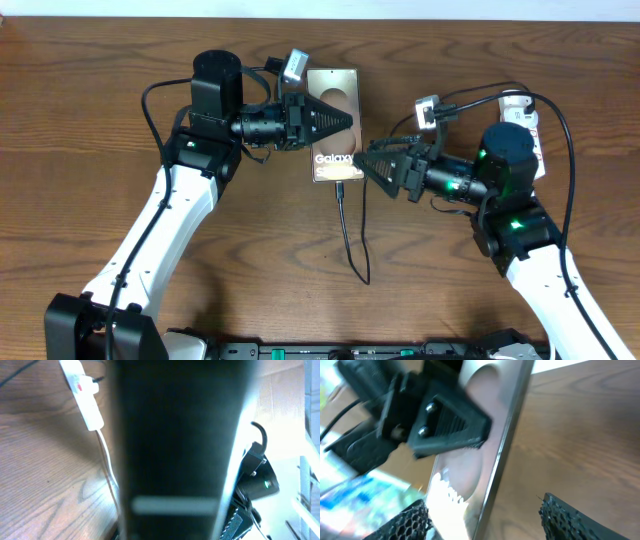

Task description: Plug charger to phone and switch on socket

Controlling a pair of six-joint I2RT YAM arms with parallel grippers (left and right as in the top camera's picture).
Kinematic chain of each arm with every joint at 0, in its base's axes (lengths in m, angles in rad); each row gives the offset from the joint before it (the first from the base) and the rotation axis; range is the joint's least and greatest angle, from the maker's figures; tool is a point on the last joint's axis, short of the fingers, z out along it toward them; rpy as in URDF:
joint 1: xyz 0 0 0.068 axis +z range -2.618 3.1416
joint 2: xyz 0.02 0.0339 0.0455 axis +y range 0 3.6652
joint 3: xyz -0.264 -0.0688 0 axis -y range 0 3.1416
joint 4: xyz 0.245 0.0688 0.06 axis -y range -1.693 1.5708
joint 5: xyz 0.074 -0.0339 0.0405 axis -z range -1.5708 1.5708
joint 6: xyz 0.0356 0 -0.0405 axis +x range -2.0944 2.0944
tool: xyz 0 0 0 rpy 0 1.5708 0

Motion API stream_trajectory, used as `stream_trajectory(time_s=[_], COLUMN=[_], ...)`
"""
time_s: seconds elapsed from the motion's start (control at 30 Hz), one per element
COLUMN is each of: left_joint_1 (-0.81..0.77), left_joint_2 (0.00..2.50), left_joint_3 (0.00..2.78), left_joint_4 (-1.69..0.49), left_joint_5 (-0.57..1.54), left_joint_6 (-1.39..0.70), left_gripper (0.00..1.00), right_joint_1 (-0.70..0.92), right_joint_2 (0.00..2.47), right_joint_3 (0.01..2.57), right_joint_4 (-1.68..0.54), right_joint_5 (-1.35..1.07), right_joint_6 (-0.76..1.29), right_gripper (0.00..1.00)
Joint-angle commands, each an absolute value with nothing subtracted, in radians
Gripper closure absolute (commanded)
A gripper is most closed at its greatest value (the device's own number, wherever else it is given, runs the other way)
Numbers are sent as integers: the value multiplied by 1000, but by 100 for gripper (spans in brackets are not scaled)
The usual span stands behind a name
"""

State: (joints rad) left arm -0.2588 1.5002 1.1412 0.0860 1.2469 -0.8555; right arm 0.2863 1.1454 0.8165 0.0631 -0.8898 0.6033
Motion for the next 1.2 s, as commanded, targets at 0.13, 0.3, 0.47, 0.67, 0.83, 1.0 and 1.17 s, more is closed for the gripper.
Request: stream_trajectory(time_s=[0.13,0.3,0.47,0.67,0.83,1.0,1.17], left_joint_1=[-273,-297,-322,-344,-344,-344,-344], left_joint_2=[1477,1477,1477,1477,1477,1477,1477], left_joint_3=[1149,1149,1149,1149,1149,1149,1149], left_joint_4=[96,101,123,123,122,122,122], left_joint_5=[1329,1328,1328,1327,1313,1308,1299], left_joint_6=[-819,-819,-820,-802,-796,-796,-796], left_gripper=[92,93,92,92,93,92,76], right_joint_1=[279,283,283,283,283,283,283], right_joint_2=[1154,1174,1200,1229,1229,1229,1229], right_joint_3=[839,839,839,839,839,839,839], right_joint_4=[59,60,60,62,116,120,120], right_joint_5=[-1132,-1121,-1087,-1086,-1171,-1174,-1173], right_joint_6=[541,540,541,541,545,545,545], right_gripper=[30,39,46,60,63,88,99])
